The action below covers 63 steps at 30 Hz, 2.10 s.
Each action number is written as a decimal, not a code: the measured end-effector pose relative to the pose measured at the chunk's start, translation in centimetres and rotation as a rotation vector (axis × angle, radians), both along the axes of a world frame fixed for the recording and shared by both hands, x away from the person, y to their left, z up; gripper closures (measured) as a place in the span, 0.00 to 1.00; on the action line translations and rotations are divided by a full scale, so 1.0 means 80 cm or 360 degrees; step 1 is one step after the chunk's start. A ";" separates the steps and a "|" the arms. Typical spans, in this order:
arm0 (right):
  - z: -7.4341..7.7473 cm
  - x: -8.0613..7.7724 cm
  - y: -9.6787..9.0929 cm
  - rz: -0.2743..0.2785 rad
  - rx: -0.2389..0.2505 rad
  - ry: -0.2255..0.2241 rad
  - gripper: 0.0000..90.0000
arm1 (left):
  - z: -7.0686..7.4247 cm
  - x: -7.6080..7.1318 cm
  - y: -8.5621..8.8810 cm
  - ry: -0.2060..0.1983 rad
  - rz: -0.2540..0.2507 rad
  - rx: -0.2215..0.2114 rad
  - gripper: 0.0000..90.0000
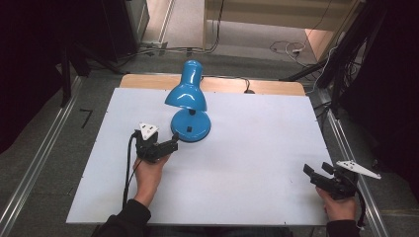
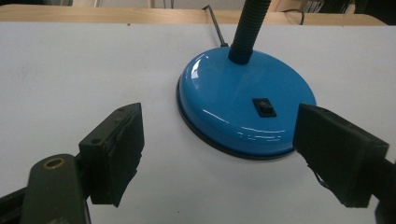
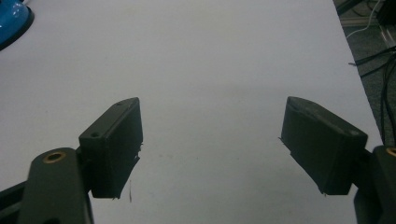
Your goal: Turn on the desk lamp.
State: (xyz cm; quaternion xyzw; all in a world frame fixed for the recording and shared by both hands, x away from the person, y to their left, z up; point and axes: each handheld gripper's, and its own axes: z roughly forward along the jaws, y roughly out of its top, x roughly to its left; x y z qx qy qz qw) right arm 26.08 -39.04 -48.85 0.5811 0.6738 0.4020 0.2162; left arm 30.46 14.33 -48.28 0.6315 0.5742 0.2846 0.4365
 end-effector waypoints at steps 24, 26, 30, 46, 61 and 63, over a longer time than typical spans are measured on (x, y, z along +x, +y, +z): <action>-0.001 0.001 0.000 0.0007 -0.0007 0.0002 0.21 | -0.007 0.024 -0.020 -0.0014 -0.0120 -0.0006 0.71; -0.001 0.001 0.000 0.0004 -0.0005 0.0006 0.21 | -0.007 0.026 -0.024 -0.0019 -0.0136 0.0011 0.78; -0.001 0.001 0.001 0.0008 -0.0009 0.0007 0.21 | -0.008 0.032 -0.031 -0.0025 -0.0180 0.0043 0.94; -0.001 0.002 0.000 0.0001 -0.0013 0.0006 0.22 | -0.017 0.052 -0.052 0.0013 -0.0216 0.0029 1.00; -0.001 0.002 0.000 -0.0005 -0.0012 0.0004 0.22 | -0.024 0.065 -0.055 0.0059 -0.0214 -0.0009 1.00; -0.001 0.002 0.000 -0.0005 -0.0010 0.0005 0.22 | -0.025 0.066 -0.055 0.0068 -0.0215 -0.0005 1.00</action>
